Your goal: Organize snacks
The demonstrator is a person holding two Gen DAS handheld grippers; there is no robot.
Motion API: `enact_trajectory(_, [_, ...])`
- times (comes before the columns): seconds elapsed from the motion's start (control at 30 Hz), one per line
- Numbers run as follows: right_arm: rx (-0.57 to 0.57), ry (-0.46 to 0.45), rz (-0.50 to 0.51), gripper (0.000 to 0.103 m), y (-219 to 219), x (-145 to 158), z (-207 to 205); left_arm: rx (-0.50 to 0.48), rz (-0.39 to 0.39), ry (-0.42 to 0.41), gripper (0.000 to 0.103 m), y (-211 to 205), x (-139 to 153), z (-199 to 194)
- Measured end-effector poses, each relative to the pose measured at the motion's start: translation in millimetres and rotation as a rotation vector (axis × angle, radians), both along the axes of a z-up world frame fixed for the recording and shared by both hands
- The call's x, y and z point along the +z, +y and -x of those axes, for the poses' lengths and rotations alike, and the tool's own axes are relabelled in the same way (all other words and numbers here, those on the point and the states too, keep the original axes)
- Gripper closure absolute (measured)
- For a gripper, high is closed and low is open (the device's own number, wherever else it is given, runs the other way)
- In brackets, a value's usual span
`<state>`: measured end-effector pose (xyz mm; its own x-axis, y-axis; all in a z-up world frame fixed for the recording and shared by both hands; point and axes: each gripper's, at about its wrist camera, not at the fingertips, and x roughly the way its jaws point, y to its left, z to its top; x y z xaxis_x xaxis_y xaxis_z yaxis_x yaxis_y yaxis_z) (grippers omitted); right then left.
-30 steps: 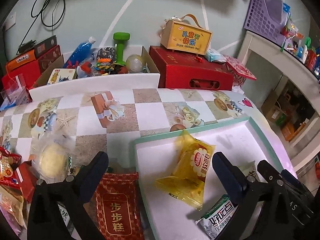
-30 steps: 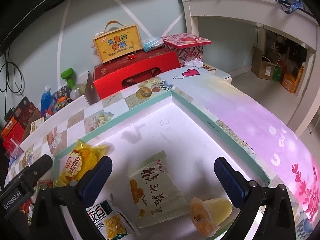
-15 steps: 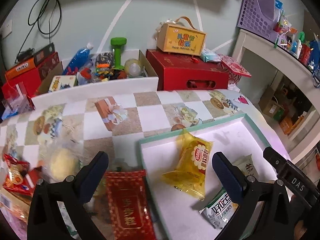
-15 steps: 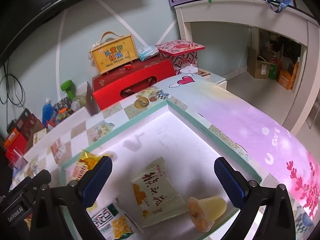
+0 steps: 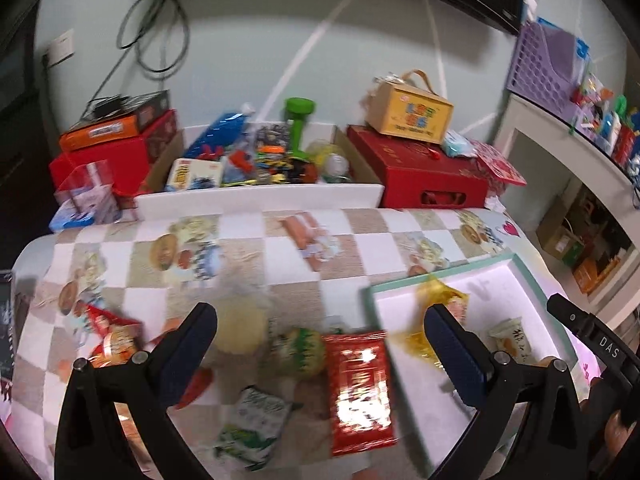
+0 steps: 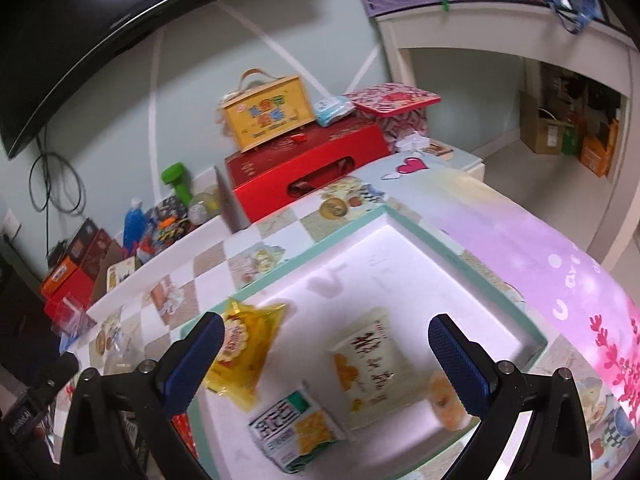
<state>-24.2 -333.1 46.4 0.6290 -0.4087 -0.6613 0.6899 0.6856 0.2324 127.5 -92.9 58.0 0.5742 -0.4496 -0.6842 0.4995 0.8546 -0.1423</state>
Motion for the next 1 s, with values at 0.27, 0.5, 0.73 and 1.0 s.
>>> enact_trajectory(0.27, [0.162,0.005,0.017,0.000,49,0,-34,0.121,0.039,0.048,0.000,64,-9,-9])
enact_trajectory(0.5, [0.298,0.039,0.036,0.000,96,-7,-61,0.249,0.065,0.115,0.000,115,-26,-19])
enact_trajectory(0.73, [0.402,0.113,-0.008,0.010,128,-31,-85,0.357,0.090,0.190,0.005,158,-51,-31])
enact_trajectory(1.0, [0.491,0.207,-0.022,0.026,153,-57,-103,0.334,0.078,0.223,0.012,156,-67,-34])
